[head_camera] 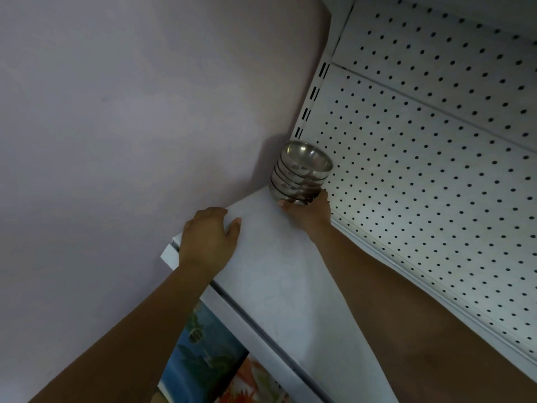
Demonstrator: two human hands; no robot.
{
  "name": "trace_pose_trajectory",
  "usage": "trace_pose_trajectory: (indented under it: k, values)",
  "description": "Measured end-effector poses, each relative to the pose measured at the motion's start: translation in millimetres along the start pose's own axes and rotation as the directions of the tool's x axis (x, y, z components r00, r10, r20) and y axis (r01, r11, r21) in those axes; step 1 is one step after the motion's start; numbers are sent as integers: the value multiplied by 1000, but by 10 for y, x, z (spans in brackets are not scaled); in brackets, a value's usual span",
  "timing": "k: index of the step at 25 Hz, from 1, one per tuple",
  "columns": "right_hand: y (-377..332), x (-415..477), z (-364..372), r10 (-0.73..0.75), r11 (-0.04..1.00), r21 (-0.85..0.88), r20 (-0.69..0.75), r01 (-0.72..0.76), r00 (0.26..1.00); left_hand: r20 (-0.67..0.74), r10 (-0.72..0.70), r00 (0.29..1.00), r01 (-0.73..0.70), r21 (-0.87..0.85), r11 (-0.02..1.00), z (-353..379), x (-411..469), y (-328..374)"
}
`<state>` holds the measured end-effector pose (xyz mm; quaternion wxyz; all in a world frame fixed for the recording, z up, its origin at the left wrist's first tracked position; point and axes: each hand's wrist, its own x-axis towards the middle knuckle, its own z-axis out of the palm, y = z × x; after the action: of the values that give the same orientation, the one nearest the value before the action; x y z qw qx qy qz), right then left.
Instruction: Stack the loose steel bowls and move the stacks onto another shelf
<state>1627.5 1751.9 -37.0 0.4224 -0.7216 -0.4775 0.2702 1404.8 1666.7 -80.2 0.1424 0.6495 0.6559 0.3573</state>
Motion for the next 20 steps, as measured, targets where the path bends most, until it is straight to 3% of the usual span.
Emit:
trace_pose_trajectory:
  k: [4,8,13,16,20]
  values:
    - [-36,-125,-21,31,999,-38,39,-30,999,0,6,1000,-6,-7,1000,-26,-9,13]
    - [49,-509,-187,46,983,-182,99,-28,994,-5,28,1000,-28,-29,999,-67,-26,31]
    - [56,-1291,-509,-48,945,-315,127,86,991,14,51,999,-50,-81,995,-123,-61,55]
    - [99,-1816,-583,-72,920,-378,96,103,993,48,-17,999,31,-309,950,-232,-123,73]
    - [148,-2504,-615,-66,956,-287,-2,62,998,169,105,980,-14,-465,885,-570,-465,-62]
